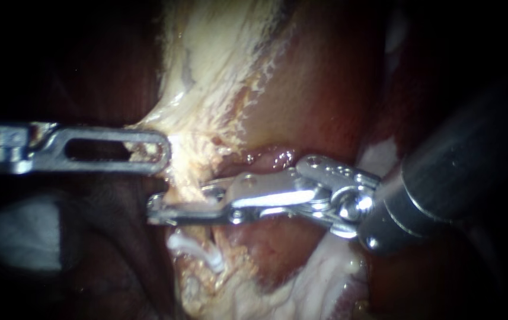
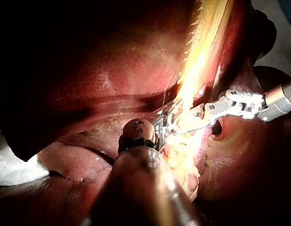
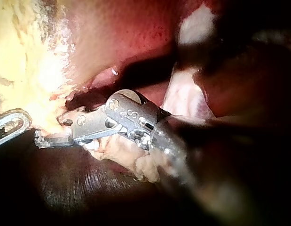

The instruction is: Going back third clip left tube

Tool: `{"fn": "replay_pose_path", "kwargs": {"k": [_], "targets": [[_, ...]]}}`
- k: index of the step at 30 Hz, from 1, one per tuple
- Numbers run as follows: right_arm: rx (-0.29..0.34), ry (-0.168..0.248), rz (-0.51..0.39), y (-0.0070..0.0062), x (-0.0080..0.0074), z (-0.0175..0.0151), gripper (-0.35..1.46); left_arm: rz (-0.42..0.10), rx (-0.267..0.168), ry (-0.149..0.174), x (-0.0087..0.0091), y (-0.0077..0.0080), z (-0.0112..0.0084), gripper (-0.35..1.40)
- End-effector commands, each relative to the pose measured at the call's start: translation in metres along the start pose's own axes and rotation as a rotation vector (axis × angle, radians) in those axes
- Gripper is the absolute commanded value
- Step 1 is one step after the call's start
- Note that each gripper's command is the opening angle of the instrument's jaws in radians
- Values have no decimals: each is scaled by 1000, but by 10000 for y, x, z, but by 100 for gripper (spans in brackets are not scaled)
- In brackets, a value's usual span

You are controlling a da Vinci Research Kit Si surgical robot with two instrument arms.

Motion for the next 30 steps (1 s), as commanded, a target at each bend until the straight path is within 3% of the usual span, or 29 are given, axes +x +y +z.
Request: {"fn": "replay_pose_path", "kwargs": {"k": [1, 7, 10, 14, 19, 23, 30], "targets": [[0, 0, 1, 0, -1, 1, -35, 0, 0, 0, 0, 0, -1, -35], [-2, -2, -1, 2, -2, 5, -35, 0, 0, 0, 0, 0, -1, -35], [-8, -1, -4, 5, -4, 15, 25, -1, -1, -1, 1, -1, -1, -35], [-13, 2, -61, 10, -7, 32, 47, -2, -2, -2, 2, -5, -2, -35], [-13, 10, -112, 17, -5, 37, 53, -2, -2, -2, 3, -6, -3, -35], [-25, 39, -174, 24, 0, 35, 56, -2, -3, -3, 4, -7, -3, -35], [-46, 43, -228, 35, 0, 22, 55, -4, -4, -4, 7, -13, -5, -35]]}}
